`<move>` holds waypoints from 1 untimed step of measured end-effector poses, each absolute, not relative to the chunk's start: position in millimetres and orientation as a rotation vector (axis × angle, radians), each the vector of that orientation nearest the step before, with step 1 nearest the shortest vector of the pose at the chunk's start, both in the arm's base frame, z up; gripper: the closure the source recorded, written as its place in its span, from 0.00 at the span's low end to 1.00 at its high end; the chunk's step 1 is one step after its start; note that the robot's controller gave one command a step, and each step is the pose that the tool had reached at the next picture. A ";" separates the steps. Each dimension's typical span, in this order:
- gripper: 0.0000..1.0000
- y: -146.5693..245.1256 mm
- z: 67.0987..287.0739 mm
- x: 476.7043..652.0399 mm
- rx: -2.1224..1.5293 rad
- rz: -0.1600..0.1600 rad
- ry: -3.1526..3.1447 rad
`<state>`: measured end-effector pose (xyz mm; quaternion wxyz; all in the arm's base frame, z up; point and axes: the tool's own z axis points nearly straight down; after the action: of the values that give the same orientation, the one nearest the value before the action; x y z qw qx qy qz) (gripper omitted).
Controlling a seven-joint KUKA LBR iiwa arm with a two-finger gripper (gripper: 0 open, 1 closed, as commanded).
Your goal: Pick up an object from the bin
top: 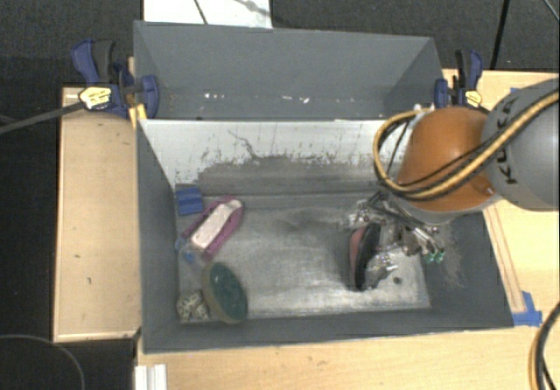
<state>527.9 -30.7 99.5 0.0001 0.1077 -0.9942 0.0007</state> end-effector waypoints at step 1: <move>0.00 -67.7 72.9 525.4 0.795 0.000 -3.049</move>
Offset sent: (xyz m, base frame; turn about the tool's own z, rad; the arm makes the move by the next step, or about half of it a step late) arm -0.0054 -0.0382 -0.0295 -0.2948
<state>525.4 -67.7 72.9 -0.0045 0.2522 -0.9677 -0.0001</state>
